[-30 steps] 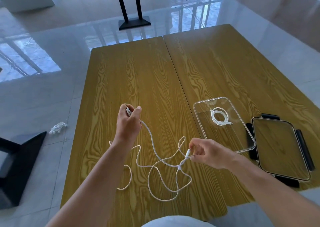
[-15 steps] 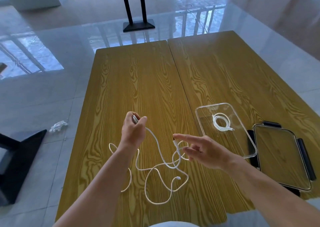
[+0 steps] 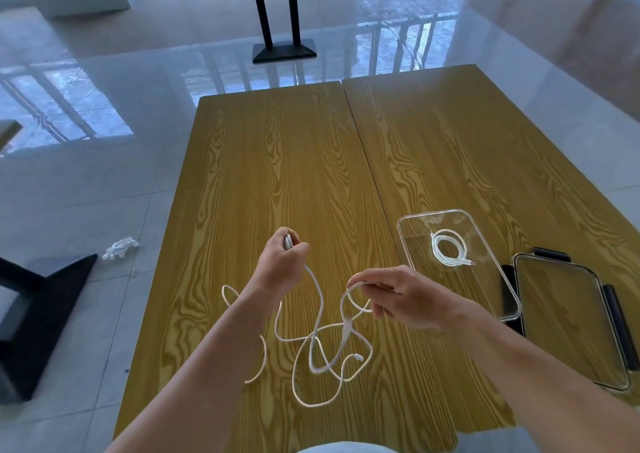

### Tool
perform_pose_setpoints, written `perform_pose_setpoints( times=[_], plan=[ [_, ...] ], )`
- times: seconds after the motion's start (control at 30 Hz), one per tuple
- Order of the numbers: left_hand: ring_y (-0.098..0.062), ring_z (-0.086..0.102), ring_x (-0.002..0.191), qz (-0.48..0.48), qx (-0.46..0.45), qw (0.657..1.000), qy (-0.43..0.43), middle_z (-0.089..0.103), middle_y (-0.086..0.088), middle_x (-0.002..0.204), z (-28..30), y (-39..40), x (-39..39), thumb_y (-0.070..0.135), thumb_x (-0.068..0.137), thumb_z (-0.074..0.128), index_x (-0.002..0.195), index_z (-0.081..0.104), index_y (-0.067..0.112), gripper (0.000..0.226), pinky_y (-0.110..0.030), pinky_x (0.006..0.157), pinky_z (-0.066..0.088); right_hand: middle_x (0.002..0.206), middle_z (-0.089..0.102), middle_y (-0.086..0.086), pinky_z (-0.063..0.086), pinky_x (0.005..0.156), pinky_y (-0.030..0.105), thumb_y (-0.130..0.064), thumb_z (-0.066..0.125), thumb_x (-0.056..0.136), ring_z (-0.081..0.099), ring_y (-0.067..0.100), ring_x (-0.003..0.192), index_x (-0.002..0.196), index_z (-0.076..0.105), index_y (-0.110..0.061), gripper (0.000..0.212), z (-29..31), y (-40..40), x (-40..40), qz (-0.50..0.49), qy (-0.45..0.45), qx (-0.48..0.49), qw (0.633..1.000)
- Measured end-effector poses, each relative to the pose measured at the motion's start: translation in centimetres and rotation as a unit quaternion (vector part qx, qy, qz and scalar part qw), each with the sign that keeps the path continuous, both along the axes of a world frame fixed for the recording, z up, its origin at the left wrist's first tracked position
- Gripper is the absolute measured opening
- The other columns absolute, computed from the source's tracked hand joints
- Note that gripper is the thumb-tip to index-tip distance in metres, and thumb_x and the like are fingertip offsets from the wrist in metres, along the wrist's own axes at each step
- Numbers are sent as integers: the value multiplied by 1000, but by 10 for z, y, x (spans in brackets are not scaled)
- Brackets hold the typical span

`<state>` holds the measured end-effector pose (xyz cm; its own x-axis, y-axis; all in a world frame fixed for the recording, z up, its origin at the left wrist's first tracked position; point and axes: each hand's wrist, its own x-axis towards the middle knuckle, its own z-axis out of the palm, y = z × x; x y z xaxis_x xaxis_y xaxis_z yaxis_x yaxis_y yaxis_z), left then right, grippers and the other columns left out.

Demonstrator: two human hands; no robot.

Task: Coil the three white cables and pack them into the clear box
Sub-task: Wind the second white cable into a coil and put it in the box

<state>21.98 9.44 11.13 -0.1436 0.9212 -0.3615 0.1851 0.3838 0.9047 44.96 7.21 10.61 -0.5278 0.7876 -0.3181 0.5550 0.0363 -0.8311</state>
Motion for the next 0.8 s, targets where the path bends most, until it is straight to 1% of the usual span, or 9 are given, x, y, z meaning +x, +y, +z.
perform_pose_setpoints(
  times=[0.13, 0.23, 0.33, 0.47, 0.53, 0.6, 0.67, 0.73, 0.8],
  plan=[
    [-16, 42, 61, -40, -26, 999, -25, 45, -2, 67, 3, -1, -2, 2, 80, 50, 76, 44, 18, 17, -29, 51, 40, 72, 70, 0, 52, 69, 33, -33, 51, 102, 58, 13, 65, 104, 72, -30, 21, 2, 5, -6, -37, 2, -60, 998],
    [-16, 46, 61, -50, -42, 997, -52, 49, -2, 67, 6, -2, -4, 6, 73, 53, 74, 46, 20, 16, -29, 53, 40, 81, 72, 3, 51, 64, 30, -35, 52, 101, 57, 10, 65, 98, 74, -27, 24, 0, 8, -7, -67, -32, -50, 996],
    [-15, 48, 58, -36, -52, 995, -83, 51, -3, 67, 10, -2, -8, 7, 70, 53, 73, 47, 21, 15, -29, 53, 40, 76, 64, 3, 44, 59, 29, -32, 52, 100, 51, 13, 64, 94, 72, -19, 26, -4, 13, -6, -85, -62, -45, 993],
    [-17, 47, 58, -13, -46, 991, -125, 50, -6, 67, 18, 1, -12, -4, 82, 46, 76, 45, 18, 23, -25, 47, 40, 75, 65, -4, 41, 48, 18, -25, 50, 100, 46, 2, 48, 101, 71, -21, 22, -7, 19, -7, -86, -128, -16, 988],
    [-17, 49, 59, -10, -45, 989, -141, 53, -6, 67, 21, 1, -14, -4, 83, 47, 76, 47, 18, 23, -27, 49, 42, 83, 67, -7, 39, 43, 14, -22, 50, 100, 45, -1, 41, 108, 70, -20, 22, -5, 20, -8, -82, -155, 7, 984],
    [-17, 50, 59, -12, -44, 986, -161, 55, -6, 69, 25, 1, -15, -3, 83, 48, 78, 49, 18, 22, -28, 51, 42, 100, 68, -7, 49, 54, 15, -22, 51, 100, 58, -2, 56, 117, 68, -21, 24, -2, 21, -8, -70, -193, 35, 978],
    [-18, 50, 59, -14, -42, 984, -175, 56, -8, 69, 29, 0, -15, -4, 83, 49, 79, 50, 17, 21, -28, 50, 41, 124, 64, -3, 55, 79, 23, -23, 52, 99, 66, 9, 92, 125, 64, -24, 29, -1, 21, -9, -64, -230, 62, 969],
    [-19, 51, 58, -16, -36, 981, -188, 56, -9, 70, 34, 0, -14, -5, 83, 48, 79, 50, 16, 22, -28, 50, 40, 133, 60, 0, 55, 87, 27, -24, 51, 99, 65, 13, 100, 130, 61, -25, 32, 5, 22, -15, -65, -227, 78, 969],
    [-20, 52, 58, -16, -30, 978, -208, 58, -10, 71, 40, 0, -15, -4, 86, 47, 81, 51, 15, 20, -28, 50, 40, 137, 59, 0, 53, 92, 26, -30, 48, 101, 65, 13, 107, 133, 59, -25, 33, 16, 20, -25, -52, -173, 61, 982]
  ],
)
